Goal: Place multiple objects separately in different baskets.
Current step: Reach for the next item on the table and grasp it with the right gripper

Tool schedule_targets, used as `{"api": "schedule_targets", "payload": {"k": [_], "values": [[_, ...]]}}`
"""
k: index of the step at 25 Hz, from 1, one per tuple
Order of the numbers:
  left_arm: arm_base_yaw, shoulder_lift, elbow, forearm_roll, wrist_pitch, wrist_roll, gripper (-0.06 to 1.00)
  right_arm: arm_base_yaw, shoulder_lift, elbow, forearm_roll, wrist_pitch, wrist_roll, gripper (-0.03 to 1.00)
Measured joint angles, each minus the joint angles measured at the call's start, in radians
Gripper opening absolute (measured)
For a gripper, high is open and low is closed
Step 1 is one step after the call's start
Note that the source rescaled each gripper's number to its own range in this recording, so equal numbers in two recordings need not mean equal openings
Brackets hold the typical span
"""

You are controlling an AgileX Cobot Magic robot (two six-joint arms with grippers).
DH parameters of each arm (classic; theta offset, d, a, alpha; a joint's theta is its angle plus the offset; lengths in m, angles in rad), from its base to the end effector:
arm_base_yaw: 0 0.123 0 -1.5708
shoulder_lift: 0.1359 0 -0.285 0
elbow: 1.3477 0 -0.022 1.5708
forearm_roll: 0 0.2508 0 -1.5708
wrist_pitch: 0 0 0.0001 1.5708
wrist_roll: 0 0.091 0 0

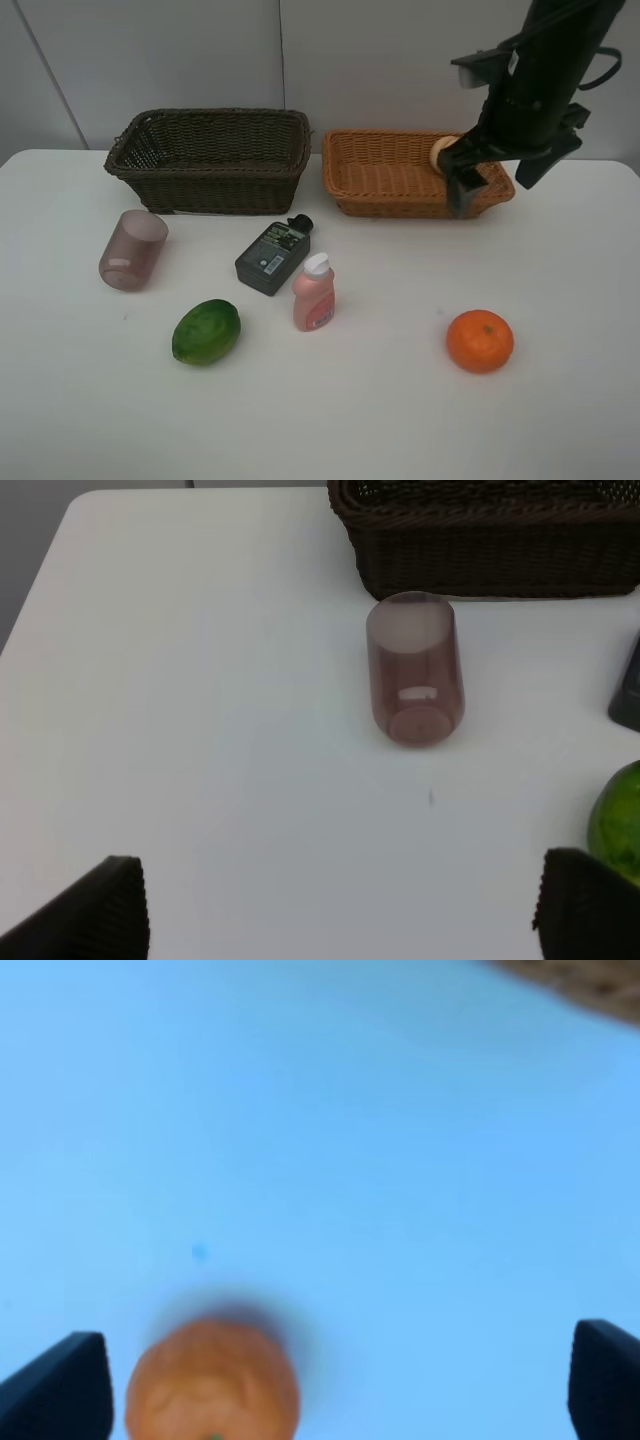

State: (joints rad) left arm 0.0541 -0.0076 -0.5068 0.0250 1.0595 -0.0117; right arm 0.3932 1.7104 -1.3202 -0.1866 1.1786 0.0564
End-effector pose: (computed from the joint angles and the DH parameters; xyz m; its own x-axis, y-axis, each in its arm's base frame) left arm -0.0069 0.0016 0.2792 -0.4413 -0.0234 -0.8970 -0.0733 0.9973 0.0101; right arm 0.3126 0.1128 0.2542 -0.9137 -0.3957 -0.0926 -0.3767 0.9102 -0.1721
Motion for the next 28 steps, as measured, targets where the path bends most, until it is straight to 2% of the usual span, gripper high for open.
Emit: {"api": "schedule_targets", "payload": {"k": [7,11,18,28], "values": [[0.000,0.000,0.000,0.000,0.000,0.000,1.00,0.070,-0.037,0.229,0.070,-0.150,0.003,1.00],[0.000,0.000,0.000,0.000,0.000,0.000,1.00,0.071,-0.037,0.316,0.080,-0.235,0.003,1.00],[0.000,0.000,0.000,0.000,0.000,0.000,1.00,0.071,-0.037,0.397,0.075,-0.332,0.004,1.00],[0.000,0.000,0.000,0.000,0.000,0.000,1.00,0.071,-0.037,0.471,0.074,-0.407,0.004,1.00]]}}
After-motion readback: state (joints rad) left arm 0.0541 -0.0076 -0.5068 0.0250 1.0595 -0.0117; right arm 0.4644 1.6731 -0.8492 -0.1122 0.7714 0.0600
